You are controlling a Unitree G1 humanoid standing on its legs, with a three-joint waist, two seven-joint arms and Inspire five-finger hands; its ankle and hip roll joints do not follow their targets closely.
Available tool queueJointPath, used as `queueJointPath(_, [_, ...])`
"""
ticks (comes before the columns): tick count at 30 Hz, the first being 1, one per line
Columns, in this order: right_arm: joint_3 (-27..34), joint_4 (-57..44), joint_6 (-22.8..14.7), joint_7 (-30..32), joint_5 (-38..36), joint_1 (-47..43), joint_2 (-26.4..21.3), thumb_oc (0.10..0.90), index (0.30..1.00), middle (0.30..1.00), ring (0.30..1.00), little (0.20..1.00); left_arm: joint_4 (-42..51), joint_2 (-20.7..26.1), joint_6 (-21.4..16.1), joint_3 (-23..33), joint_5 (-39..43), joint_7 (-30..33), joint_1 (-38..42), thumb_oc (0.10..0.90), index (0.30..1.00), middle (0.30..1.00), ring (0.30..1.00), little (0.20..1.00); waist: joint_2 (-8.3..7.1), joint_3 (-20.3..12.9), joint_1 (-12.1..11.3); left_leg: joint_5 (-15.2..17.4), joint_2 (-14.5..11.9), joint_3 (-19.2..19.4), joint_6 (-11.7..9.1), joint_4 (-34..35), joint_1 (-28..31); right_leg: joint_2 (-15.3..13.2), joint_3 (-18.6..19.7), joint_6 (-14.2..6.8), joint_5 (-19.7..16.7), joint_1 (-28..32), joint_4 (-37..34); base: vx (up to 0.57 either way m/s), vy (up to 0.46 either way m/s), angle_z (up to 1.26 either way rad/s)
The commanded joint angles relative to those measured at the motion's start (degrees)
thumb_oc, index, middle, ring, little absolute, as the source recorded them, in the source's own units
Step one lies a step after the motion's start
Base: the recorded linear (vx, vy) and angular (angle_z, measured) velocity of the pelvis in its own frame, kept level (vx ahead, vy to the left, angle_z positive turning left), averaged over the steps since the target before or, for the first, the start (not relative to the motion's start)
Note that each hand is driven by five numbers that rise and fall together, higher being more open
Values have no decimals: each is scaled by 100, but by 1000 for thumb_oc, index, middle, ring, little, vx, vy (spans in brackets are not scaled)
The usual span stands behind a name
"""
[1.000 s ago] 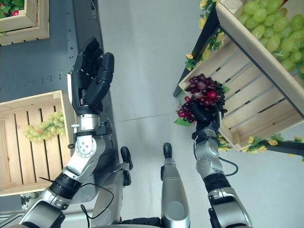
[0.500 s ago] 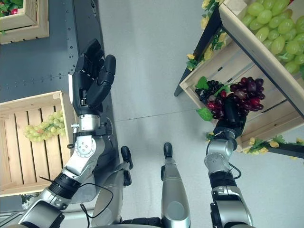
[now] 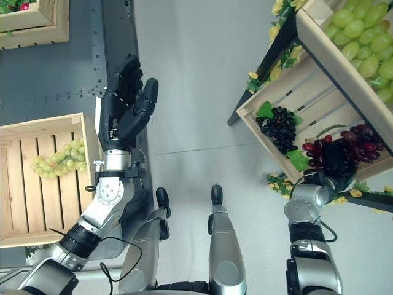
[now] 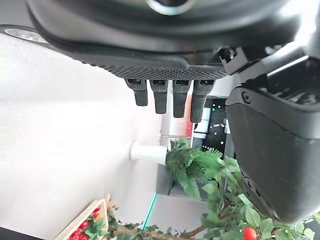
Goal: Pick up the fruits from the basket on one side to the basket on the other side
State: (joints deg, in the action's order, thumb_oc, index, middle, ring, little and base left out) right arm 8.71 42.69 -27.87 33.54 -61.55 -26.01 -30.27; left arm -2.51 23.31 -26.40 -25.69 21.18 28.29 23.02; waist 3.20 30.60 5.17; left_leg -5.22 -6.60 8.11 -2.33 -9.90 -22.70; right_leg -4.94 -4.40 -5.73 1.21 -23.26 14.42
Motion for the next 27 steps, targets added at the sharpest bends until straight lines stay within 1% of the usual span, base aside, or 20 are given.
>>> queueJointPath(1, [250,-201,-121,666,1434,-355,-1203,800,900,900,900,900,625,193,-294,40,-83,-172,561,800,900,900,900,900,-241,-81,48,629,224,69,-85,-530,19,339,-452,405,-209,248,-301,-14,-51,10])
queueJointPath(3, [61,-51,293,996,2008,-369,-1380,800,900,900,900,900,617,222,-297,-41,-98,-185,573,800,900,900,900,900,-247,-81,27,653,230,62,-89,-499,40,338,-469,388,-200,262,-328,-16,-48,8])
queueJointPath(4, [-37,21,559,1076,2340,-391,-1498,800,900,900,900,900,624,248,-290,-51,-97,-224,581,800,900,900,900,900,-260,-81,23,609,244,61,-76,-464,8,325,-486,389,-238,220,-350,-29,-34,5])
queueJointPath(5, [-89,21,641,1114,2389,-390,-1547,800,900,900,900,900,638,258,-286,-51,-94,-252,569,800,900,900,900,900,-264,-81,19,604,248,60,-71,-455,0,323,-491,388,-243,209,-356,-52,-31,7])
queueJointPath(6, [-202,29,903,1134,2689,-407,-1642,800,900,900,900,900,655,281,-299,-73,-114,-283,539,800,900,900,900,900,-268,-81,12,589,258,56,-66,-420,-5,320,-505,381,-256,192,-371,-27,-17,7])
queueJointPath(7, [-248,12,1028,1136,2783,-418,-1683,800,900,900,900,900,654,291,-309,-72,-118,-309,530,800,900,900,900,900,-268,-81,9,582,262,60,-63,-395,4,320,-511,378,-259,192,-378,-29,-16,7])
queueJointPath(9, [-397,-54,1451,1210,3262,-452,-1787,800,900,900,900,900,663,299,-330,-74,-124,-382,508,800,900,900,900,900,-265,-81,13,559,275,63,-57,-350,5,312,-509,366,-276,176,-398,-10,-5,2])
queueJointPath(11, [-513,-126,1711,1190,3375,-481,-1890,800,900,900,900,900,718,302,-324,-80,-144,-423,487,800,900,900,900,900,-256,-80,13,547,290,73,-48,-310,12,307,-506,359,-284,165,-421,0,0,0])
queueJointPath(15, [-588,-147,1807,1045,3488,-487,-1905,800,900,900,900,900,720,301,-326,-52,-106,-505,495,800,900,900,900,900,-246,-80,18,556,293,105,-45,-284,19,295,-512,346,-288,135,-420,0,0,0])
queueJointPath(17, [-643,-124,1776,977,3448,-526,-1915,800,900,900,900,900,729,308,-299,-52,-85,-511,527,800,900,900,900,900,-245,-80,16,559,294,113,-44,-270,30,295,-513,341,-284,135,-423,0,0,0])
queueJointPath(18, [-646,-111,1783,847,3505,-529,-1912,800,900,900,900,900,710,316,-300,-27,-47,-548,532,800,900,900,900,900,-246,-80,13,562,297,117,-45,-258,39,293,-521,338,-282,143,-430,0,0,0])
queueJointPath(20, [-705,-124,1923,769,3692,-504,-1913,800,900,900,900,900,689,311,-313,-8,-31,-612,527,800,900,900,900,900,-257,-80,10,561,305,125,-44,-256,36,287,-520,325,-300,132,-437,0,0,0])
queueJointPath(24, [-735,-174,1900,870,3684,-441,-1918,800,900,900,900,900,722,292,-273,23,-58,-660,519,800,900,900,900,900,-284,-80,10,565,301,157,-30,-202,89,289,-522,312,-304,151,-456,0,0,0])
queueJointPath(27, [-706,-223,1767,1005,3845,-420,-1887,800,900,900,900,900,720,271,-240,26,-106,-613,505,800,900,900,900,900,-290,-80,4,564,308,168,-21,-183,106,284,-529,300,-323,157,-469,0,0,0])
